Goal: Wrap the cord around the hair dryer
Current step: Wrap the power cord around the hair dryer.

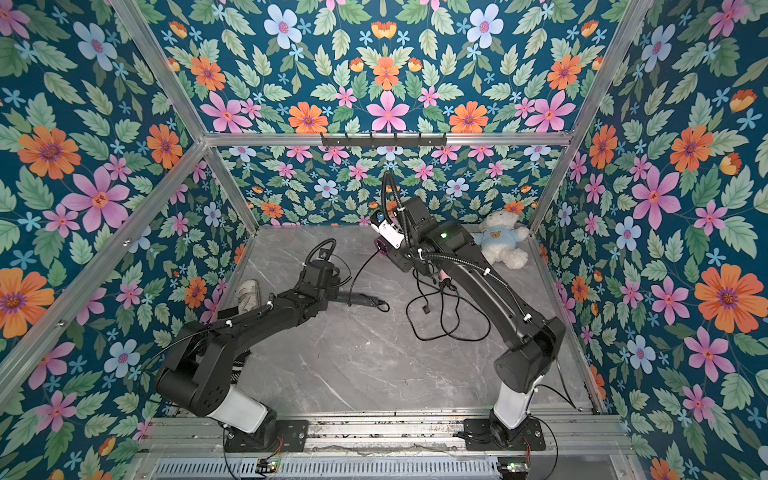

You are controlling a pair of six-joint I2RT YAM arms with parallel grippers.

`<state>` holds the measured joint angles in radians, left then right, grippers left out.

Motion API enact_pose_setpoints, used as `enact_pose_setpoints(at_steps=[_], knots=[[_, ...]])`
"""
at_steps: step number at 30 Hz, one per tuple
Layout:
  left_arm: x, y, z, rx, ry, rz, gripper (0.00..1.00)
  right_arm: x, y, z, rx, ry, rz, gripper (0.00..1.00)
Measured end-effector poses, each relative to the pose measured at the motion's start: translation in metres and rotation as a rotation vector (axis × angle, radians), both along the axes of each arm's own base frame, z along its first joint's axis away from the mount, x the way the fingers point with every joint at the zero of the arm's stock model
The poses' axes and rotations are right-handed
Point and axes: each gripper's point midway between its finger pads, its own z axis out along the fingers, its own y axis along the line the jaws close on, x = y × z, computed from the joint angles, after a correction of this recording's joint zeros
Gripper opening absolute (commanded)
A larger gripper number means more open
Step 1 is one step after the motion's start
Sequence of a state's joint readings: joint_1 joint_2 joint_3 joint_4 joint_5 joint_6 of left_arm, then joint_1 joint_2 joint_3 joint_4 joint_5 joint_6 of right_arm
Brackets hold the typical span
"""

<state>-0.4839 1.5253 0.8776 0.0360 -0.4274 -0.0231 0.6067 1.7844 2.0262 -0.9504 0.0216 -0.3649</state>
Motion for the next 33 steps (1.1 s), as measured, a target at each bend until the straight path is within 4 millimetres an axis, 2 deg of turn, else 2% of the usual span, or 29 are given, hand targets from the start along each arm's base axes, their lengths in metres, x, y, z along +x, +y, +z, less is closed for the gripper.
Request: enact_pose_setpoints(at_steps=[5,9,12,14,18,22,26,30,33], knots=[[-0.031,-0.012,-0.003,-0.053,0.081,-0.138,0.00,0.050,-0.018,-0.009,0.043,0.024,-0.081,0.00],[-0.049,-0.044,0.013,-0.190,0.105,-0.308,0.00,0.080,-0.033,-0.035,0.057,0.081,-0.145,0.00],[-0.062,-0.063,0.032,-0.307,0.094,-0.431,0.00,0.087,-0.044,-0.059,0.077,0.149,-0.183,0.00],[-0.068,-0.067,0.045,-0.392,0.072,-0.483,0.00,0.087,-0.053,-0.076,0.078,0.191,-0.206,0.00],[-0.071,-0.057,0.066,-0.599,0.004,-0.499,0.00,0.075,-0.064,-0.107,0.079,0.250,-0.241,0.00],[-0.069,-0.047,0.083,-0.798,-0.068,-0.492,0.00,0.056,-0.070,-0.120,0.110,0.269,-0.256,0.00],[-0.069,-0.049,0.107,-0.976,-0.139,-0.518,0.00,0.050,-0.073,-0.136,0.146,0.305,-0.274,0.00],[-0.057,-0.040,0.126,-1.132,-0.218,-0.482,0.00,0.036,-0.072,-0.161,0.162,0.373,-0.288,0.00],[-0.039,-0.027,0.119,-1.238,-0.233,-0.383,0.00,0.025,-0.072,-0.174,0.178,0.409,-0.298,0.00]])
